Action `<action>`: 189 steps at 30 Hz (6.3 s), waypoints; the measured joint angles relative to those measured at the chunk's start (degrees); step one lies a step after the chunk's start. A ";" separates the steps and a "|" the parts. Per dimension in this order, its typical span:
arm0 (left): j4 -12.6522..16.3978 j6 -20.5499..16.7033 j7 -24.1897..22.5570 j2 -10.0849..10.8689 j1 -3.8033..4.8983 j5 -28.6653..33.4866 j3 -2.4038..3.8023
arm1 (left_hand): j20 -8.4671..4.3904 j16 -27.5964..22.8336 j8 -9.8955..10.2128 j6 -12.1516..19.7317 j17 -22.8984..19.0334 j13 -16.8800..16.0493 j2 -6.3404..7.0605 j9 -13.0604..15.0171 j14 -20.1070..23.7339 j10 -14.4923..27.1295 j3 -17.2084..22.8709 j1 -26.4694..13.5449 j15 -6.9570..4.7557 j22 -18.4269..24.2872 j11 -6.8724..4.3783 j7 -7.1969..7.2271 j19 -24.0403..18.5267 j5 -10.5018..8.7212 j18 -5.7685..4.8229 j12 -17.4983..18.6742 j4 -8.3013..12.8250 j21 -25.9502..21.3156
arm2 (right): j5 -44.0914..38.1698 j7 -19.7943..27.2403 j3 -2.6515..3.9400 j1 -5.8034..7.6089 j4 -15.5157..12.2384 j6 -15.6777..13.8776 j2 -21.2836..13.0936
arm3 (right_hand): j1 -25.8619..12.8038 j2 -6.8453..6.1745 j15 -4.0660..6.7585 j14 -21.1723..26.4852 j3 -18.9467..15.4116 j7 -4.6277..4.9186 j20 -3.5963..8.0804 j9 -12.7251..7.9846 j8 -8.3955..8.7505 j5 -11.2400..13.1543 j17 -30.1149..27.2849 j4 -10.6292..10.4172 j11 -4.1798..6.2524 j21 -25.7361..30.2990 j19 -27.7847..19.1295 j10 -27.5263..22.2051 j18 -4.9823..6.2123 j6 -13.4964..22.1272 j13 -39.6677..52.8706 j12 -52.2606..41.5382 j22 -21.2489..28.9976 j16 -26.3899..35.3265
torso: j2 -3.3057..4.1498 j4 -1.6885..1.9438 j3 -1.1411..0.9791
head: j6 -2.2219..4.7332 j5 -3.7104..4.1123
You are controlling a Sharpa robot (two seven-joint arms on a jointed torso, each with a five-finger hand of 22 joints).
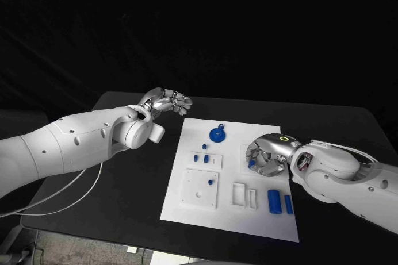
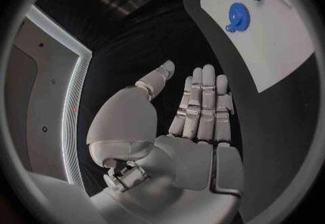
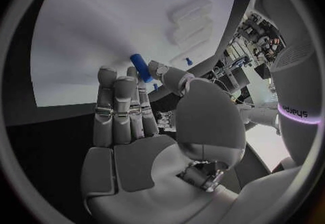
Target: Assemble the parts on the task board
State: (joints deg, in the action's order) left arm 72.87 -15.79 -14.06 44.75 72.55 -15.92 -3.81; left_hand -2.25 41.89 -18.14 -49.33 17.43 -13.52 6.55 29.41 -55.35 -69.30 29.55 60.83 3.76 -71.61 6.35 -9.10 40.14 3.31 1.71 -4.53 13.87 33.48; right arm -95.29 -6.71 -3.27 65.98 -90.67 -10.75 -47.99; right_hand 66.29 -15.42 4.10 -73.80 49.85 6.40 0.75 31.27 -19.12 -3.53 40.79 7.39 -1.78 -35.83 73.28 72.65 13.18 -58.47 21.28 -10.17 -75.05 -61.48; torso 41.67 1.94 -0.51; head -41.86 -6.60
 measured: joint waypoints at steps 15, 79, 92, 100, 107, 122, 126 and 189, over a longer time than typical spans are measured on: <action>-0.19 0.10 0.00 -0.08 -0.04 0.00 0.00 | 0.00 -0.22 0.00 0.00 0.05 0.01 0.00 0.00 0.00 0.00 0.00 0.00 0.00 -0.04 0.00 0.00 0.00 0.00 0.00 0.00 0.00 0.00 | -2.00 -0.98 -0.07 -0.23 -0.01 -4.57 0.10 | -0.22 0.98 0.42 -0.42 3.22 -0.99 -0.05 0.86 -0.85 -0.66 2.94 2.42 0.16 -4.03 0.45 0.46 -0.03 -1.88 3.90 -1.28 0.00 -2.14 | 0.01 0.02 -0.01 | -0.14 0.04; -0.28 0.25 0.04 -1.07 -0.06 0.00 0.01 | 0.00 -0.45 0.00 0.00 0.44 -0.05 0.00 0.00 0.01 0.00 -0.15 0.00 -0.01 -0.17 0.00 0.00 0.00 0.00 0.00 0.00 -0.15 -0.23 | -3.55 1.92 -3.70 -4.68 -1.94 -5.64 14.75 | -1.84 2.09 0.43 -0.43 2.57 -1.10 0.24 4.05 -0.42 -3.80 4.38 4.01 0.16 -5.37 0.51 0.47 -0.30 -2.16 6.68 -1.47 0.00 -2.41 | -0.01 0.01 -0.04 | -1.72 -5.37; -0.31 0.39 0.06 -0.98 -0.06 0.00 0.01 | 0.00 -0.45 0.00 0.00 0.50 -0.09 0.00 0.00 0.01 0.00 -0.15 0.00 -0.01 -0.21 0.00 0.00 0.00 0.00 0.00 0.00 -0.15 -0.23 | -4.72 0.79 -3.67 -4.70 -1.83 -5.72 14.44 | -1.79 2.26 0.43 -0.43 2.50 -1.03 0.29 4.05 -0.25 -3.80 4.43 4.08 0.16 -5.58 0.28 0.47 -0.30 -2.21 6.58 -1.44 0.00 -2.41 | 0.00 -0.02 -0.01 | -1.92 -5.45; -0.31 0.45 0.12 -0.99 -0.06 0.00 0.00 | 0.00 -0.44 0.00 0.00 0.56 -0.08 0.00 0.00 0.01 0.00 -0.17 0.00 -0.01 -0.21 0.00 0.00 0.00 0.00 0.00 0.00 -0.43 -0.22 | -5.23 0.21 -3.71 -4.79 -1.72 -5.68 14.43 | -1.72 2.32 0.43 -0.43 2.64 -1.00 0.36 4.16 -0.10 -3.79 4.49 4.25 0.16 -5.58 0.20 0.47 -0.31 -2.21 6.58 -1.26 0.00 -2.41 | 0.00 0.01 -0.01 | -2.01 -5.52; -0.31 0.48 0.15 -0.95 -0.06 0.00 0.00 | 0.00 -0.44 0.00 0.00 0.60 -0.08 0.00 0.00 0.01 0.00 -0.17 0.00 -0.01 -0.26 0.00 0.00 0.00 0.00 0.00 0.00 -0.43 -0.22 | -5.49 0.02 -3.70 -4.78 -1.69 -5.41 14.39 | -1.64 2.39 0.43 -0.43 2.59 -0.95 0.35 4.20 0.01 -3.78 4.49 4.30 0.15 -5.58 0.20 0.47 -0.32 -2.21 6.68 -1.25 0.00 -2.41 | 0.00 -0.02 0.00 | -2.11 -5.61; -0.36 0.53 0.21 -1.00 -0.06 0.00 0.00 | 0.00 -0.66 -0.22 0.20 0.68 -0.11 0.00 0.00 0.01 0.00 -0.17 0.00 -0.01 -0.29 0.00 -0.20 0.00 0.00 0.00 0.00 -0.42 -0.22 | -5.41 0.27 -3.56 -4.65 -1.16 -3.82 15.38 | -2.45 2.38 0.30 -0.31 0.36 -0.84 0.26 4.51 0.30 -7.73 4.55 5.17 0.16 -5.58 -0.54 0.47 -0.32 -2.11 7.34 -0.59 0.00 -1.92 | -0.01 -0.04 0.03 | -2.02 -5.58; -0.36 0.56 0.24 -1.01 -0.06 0.00 0.00 | 0.00 -0.66 -0.22 0.20 0.70 -0.12 0.00 0.00 0.01 0.00 -0.17 0.00 -0.01 -0.30 0.00 -0.20 0.00 0.00 0.00 0.00 -0.42 -0.22 | -5.18 0.51 -3.57 -4.65 -1.04 -3.11 15.59 | -3.98 2.04 -0.24 0.60 -2.49 -0.04 0.27 4.82 1.21 -9.15 4.48 5.49 0.09 -5.56 -1.83 0.53 -0.32 -1.10 7.11 0.57 0.01 -1.02 | -0.01 -0.04 0.03 | -2.02 -5.54; -1.52 1.65 1.31 -1.39 -0.07 0.00 0.00 | 0.00 -1.11 -0.22 0.20 1.25 -0.13 -0.07 0.00 0.01 0.20 -0.54 -0.69 -0.01 -0.53 0.20 -0.20 0.00 0.00 0.00 0.00 -1.18 -0.67 | 19.40 9.11 0.56 1.68 -6.12 -4.66 1.49 | -8.68 3.09 -1.95 4.00 -21.89 2.18 -0.56 2.38 5.03 -6.83 4.36 7.05 -1.50 -5.83 -5.66 -4.01 -1.21 5.76 10.22 -1.59 0.01 -1.47 | -0.15 -0.17 -0.13 | -0.32 -1.22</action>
State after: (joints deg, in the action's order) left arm 71.35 -14.13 -12.75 43.36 72.47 -15.92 -3.82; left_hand -2.25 40.78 -18.36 -49.13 18.68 -13.64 6.48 29.40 -55.34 -69.10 29.01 60.15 3.76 -72.13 6.55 -9.30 40.14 3.31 1.72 -4.53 12.69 32.81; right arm -75.89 2.39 -2.72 67.66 -96.79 -15.41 -46.49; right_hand 57.61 -12.34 2.15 -69.80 27.96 8.58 0.19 33.65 -14.09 -10.37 45.15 14.43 -3.27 -41.66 67.62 68.64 11.97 -52.72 31.50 -11.76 -75.04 -62.95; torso 41.51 1.77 -0.63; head -42.19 -7.83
